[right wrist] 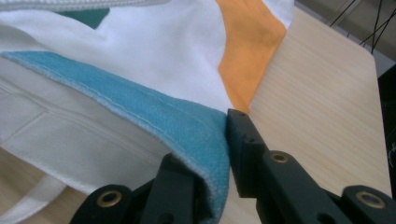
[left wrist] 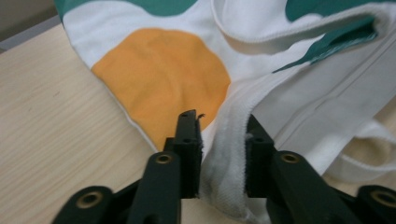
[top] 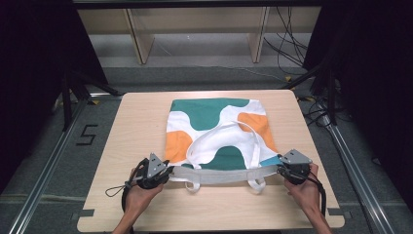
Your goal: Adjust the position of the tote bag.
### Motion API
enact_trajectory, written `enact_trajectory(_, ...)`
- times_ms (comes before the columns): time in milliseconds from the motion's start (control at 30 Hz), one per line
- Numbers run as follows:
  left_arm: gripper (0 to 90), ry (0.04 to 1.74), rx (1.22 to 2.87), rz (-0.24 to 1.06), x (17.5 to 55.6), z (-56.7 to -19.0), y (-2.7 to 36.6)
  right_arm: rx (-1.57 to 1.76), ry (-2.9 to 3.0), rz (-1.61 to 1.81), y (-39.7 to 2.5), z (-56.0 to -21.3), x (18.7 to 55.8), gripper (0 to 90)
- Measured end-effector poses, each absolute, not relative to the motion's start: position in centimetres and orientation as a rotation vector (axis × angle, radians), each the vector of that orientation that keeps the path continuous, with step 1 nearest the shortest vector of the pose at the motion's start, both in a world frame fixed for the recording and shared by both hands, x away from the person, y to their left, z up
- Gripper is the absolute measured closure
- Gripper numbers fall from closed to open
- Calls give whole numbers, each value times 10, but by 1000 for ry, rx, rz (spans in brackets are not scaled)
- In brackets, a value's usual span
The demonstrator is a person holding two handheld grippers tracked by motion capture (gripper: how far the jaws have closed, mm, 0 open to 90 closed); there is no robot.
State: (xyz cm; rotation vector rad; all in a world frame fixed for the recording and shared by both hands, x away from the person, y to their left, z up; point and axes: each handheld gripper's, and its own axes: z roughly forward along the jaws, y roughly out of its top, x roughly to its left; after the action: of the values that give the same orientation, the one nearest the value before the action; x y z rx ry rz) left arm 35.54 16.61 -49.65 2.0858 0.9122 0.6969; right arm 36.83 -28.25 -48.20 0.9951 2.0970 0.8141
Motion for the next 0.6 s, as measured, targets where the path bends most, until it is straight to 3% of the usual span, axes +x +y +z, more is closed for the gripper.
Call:
enact_trajectory(133, 632, 956, 2146, 695, 359, -504, 165, 988, 2099, 845, -282, -476, 364, 823)
enact_trajectory(200, 498, 981, 2163, 735, 362, -507, 162, 986, 2098, 845, -283, -475, 361, 826)
enact_trajectory(367, 394, 1020, 2142, 720, 366, -511, 159, 1018, 2109, 876, -284, -475, 356, 825)
enact_trajectory(433, 407, 1015, 2158, 688, 366, -512, 157, 1009, 2104, 873, -285, -474, 355, 824)
enact_trajectory(467, 502, 987, 2173, 703, 366, -512, 156, 1023, 2118, 886, -286, -475, 354, 822)
enact_trajectory(500, 502, 978, 2166, 718, 366, -512, 156, 1023, 2118, 886, -286, -475, 354, 822)
enact_trajectory(533, 611, 951, 2172, 699, 367, -511, 159, 1024, 2119, 889, -287, -475, 354, 821)
enact_trajectory(600, 717, 919, 2194, 704, 365, -511, 158, 1015, 2105, 883, -286, -473, 353, 820)
